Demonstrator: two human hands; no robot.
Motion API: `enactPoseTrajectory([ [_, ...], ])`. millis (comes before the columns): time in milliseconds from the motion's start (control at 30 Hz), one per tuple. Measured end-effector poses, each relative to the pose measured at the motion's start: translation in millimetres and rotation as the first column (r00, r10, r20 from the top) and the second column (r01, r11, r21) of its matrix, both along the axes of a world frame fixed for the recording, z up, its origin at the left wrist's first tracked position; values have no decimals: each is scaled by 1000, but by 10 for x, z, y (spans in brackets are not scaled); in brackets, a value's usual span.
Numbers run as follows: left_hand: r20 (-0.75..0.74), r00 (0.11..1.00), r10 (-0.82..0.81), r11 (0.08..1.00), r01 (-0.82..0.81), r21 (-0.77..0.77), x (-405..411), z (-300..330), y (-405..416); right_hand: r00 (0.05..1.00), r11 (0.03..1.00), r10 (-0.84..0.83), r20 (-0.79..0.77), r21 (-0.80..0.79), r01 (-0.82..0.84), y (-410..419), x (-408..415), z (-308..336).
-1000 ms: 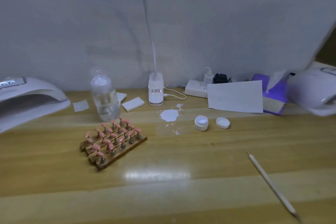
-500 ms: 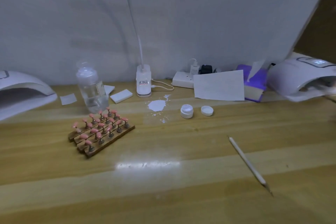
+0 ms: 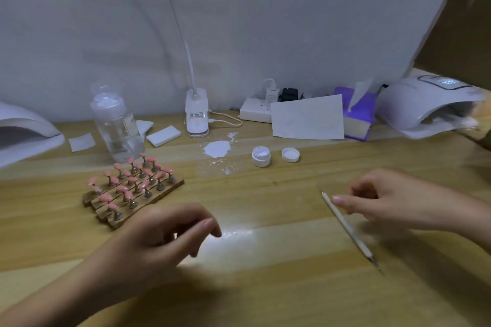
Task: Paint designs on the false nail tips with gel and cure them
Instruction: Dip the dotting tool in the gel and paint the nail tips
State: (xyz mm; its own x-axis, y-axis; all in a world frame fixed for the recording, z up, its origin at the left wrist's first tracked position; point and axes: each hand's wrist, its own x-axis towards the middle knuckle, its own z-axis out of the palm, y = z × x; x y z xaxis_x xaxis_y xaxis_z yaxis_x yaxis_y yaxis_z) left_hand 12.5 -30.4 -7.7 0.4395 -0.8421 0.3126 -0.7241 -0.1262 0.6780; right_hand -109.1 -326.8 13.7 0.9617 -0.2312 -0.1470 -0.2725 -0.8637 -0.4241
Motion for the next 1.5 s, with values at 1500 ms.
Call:
enactPoseTrajectory([
  [1500,-198,980,34,971,-79,-227,178,-361,-149,710,815,527,468,-41,-578,1141,1611,-474],
])
